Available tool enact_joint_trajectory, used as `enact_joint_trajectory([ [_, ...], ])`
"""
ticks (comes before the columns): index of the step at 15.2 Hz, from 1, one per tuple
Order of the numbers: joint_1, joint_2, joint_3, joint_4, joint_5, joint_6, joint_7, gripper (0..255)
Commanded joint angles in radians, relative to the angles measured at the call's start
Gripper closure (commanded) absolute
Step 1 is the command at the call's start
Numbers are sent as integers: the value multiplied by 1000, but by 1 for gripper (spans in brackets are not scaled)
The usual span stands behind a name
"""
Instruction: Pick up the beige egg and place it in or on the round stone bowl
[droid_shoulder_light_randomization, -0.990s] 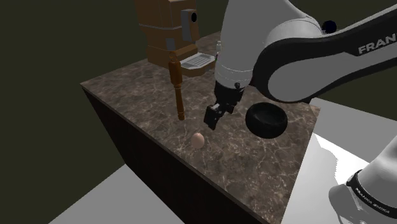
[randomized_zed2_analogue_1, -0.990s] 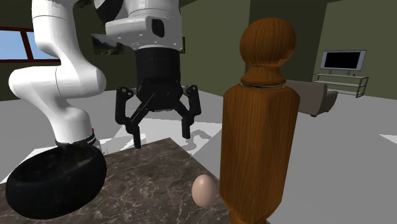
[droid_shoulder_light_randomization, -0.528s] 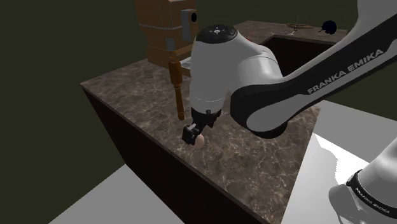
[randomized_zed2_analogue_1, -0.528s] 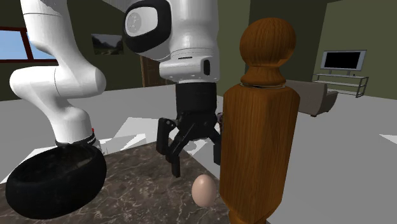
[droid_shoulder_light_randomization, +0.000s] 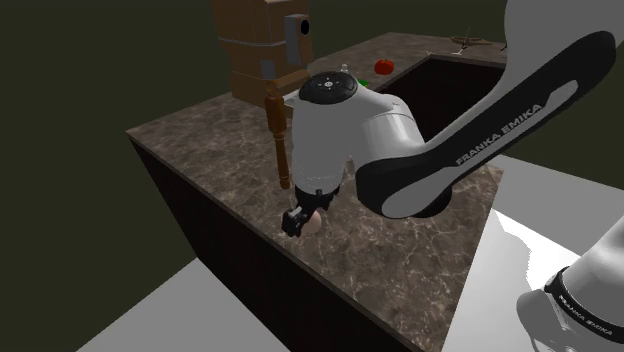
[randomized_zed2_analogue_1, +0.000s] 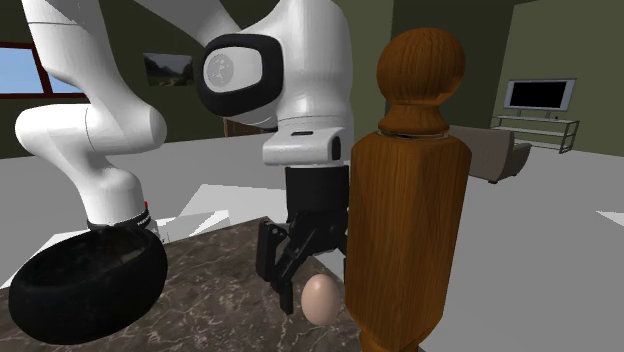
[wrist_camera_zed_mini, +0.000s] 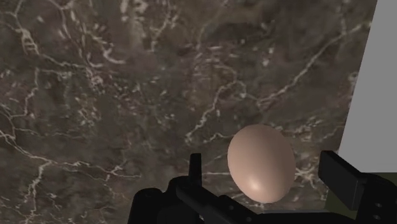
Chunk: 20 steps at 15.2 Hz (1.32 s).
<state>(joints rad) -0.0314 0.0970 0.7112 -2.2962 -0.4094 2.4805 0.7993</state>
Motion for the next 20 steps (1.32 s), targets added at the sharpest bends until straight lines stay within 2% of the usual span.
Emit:
enact_joint_trajectory([
  [1,2,8,-2,0,-12,5,9,0],
  [7,2,8,-2,0,-12,5,9,0],
  [8,2,8,-2,0,-12,5,9,255],
  [17,2,8,-2,0,-12,5,9,255],
  [20,-5,-28,8,8,40,-23,-32,255],
])
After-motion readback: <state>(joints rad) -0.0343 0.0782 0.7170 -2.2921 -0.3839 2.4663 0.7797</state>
